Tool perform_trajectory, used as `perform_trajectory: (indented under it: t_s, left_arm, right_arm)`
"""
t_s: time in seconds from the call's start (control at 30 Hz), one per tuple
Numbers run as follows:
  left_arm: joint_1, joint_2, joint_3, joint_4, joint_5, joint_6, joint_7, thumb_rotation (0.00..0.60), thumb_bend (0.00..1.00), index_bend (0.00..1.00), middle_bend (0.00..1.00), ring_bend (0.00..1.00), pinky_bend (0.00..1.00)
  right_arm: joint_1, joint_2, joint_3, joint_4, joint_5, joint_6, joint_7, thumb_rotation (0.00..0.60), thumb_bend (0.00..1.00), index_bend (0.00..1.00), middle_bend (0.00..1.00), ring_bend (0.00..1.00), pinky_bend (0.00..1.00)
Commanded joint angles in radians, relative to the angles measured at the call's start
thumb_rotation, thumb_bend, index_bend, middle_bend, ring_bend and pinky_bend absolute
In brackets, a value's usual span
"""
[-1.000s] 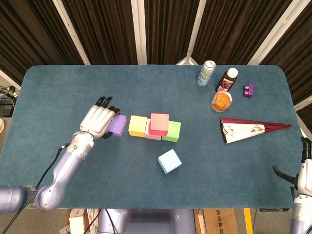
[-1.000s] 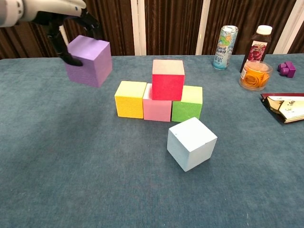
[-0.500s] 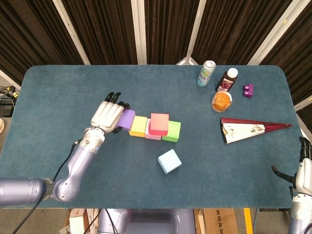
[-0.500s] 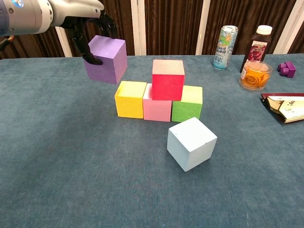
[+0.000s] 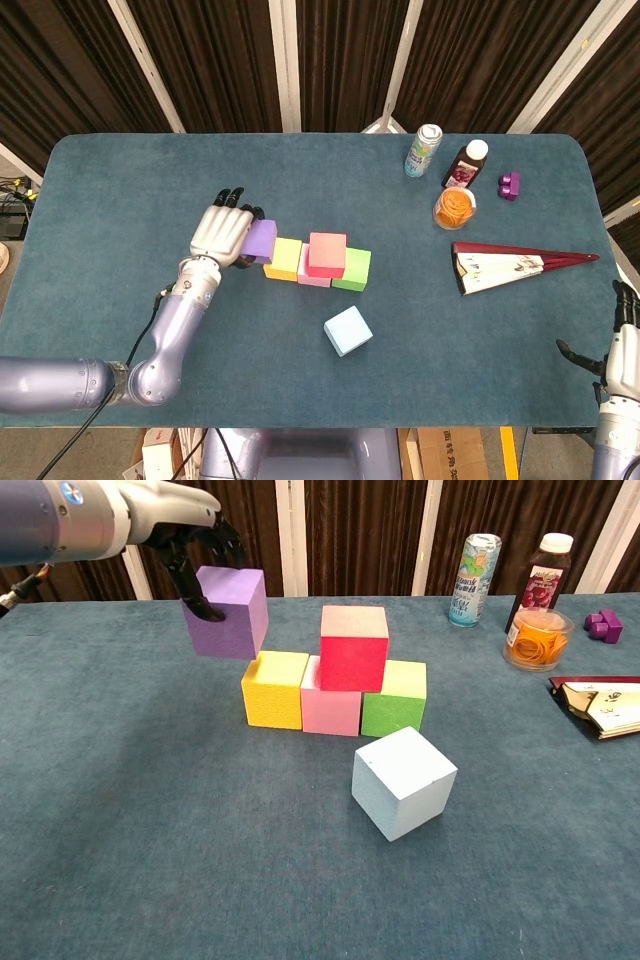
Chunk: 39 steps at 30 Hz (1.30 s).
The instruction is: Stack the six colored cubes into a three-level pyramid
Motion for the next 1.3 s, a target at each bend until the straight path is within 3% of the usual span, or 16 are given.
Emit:
perform_trajectory:
  t_s: [0.03,0.47,1.3]
  left_arm:
    - [-0.012,-0.008,-0.005,0.004,-0.02,-0.005,0.008,0.6,0.36,0.32,0.34,0.0,0.0]
    - [-0.08,-0.022,-0.018,0.026,-0.133,-0.043,0.066,0.6,0.36,0.32,0.32,0.0,0.0]
    - [-0.107,-0.109,-0.011,0.136,-0.091,-0.062,0.011,0.6,0.33,0.31,0.3,0.0,0.0]
  right_arm:
    - [0.0,0.001,0.001,0.001,0.001,-0.002,0.002,0.6,0.09,0.05,0.08,0.08,0.0]
    - [0.002,0.001,0.001,0.002,0.003,-0.008,0.0,0.6,0.09,0.05,0.08,0.08,0.0]
    - [0.004,-0.004,0.007,0.008,0.019,-0.011,-0.013,0.6,0.09,0.05,0.08,0.08,0.0]
